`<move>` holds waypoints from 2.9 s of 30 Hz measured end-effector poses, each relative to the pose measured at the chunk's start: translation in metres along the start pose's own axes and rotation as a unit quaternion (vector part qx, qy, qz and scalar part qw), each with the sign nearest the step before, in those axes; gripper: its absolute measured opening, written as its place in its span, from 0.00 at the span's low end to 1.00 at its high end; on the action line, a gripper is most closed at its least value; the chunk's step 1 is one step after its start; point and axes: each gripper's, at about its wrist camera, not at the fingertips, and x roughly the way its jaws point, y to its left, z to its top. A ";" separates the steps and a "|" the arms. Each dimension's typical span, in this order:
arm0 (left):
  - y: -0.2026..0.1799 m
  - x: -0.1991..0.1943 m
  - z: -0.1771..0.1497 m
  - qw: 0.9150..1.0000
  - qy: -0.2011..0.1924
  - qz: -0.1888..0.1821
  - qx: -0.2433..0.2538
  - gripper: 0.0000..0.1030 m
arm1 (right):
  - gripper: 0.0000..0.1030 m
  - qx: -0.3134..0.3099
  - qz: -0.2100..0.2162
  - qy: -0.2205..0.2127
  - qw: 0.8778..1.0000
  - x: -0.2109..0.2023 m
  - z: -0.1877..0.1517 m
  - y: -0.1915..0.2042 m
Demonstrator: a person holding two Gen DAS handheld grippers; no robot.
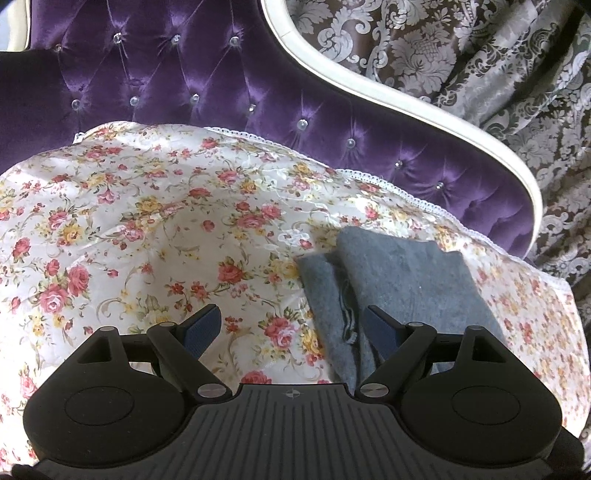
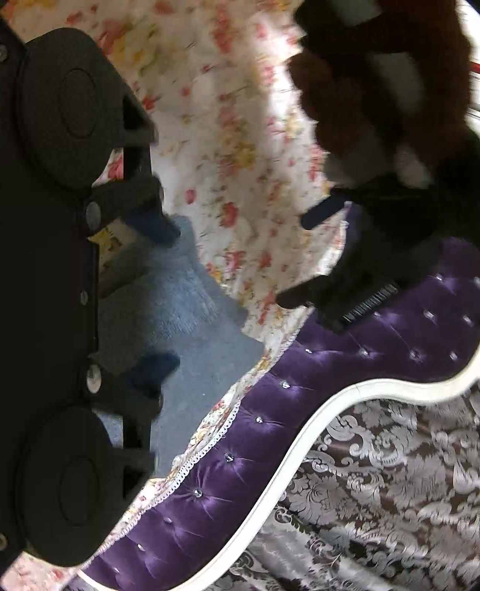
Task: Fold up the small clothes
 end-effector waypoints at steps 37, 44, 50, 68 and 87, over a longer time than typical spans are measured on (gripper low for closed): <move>-0.060 0.036 -0.047 0.982 0.024 0.019 0.187 0.82 | 0.66 0.177 0.123 -0.034 0.976 -0.047 -0.043 -0.055; -0.042 0.044 -0.047 0.990 0.054 0.000 0.129 0.83 | 0.73 0.257 0.104 -0.057 0.959 -0.039 -0.040 -0.120; -0.037 0.045 -0.048 0.992 0.058 -0.009 0.116 0.85 | 0.74 0.330 0.144 -0.037 0.932 0.024 -0.037 -0.169; -0.031 0.038 -0.049 0.994 0.078 -0.057 0.048 0.88 | 0.77 0.460 0.114 0.038 0.880 0.077 -0.090 -0.231; -0.046 0.067 -0.040 0.984 0.071 -0.161 -0.007 0.86 | 0.89 0.526 0.232 -0.010 0.818 0.108 -0.104 -0.221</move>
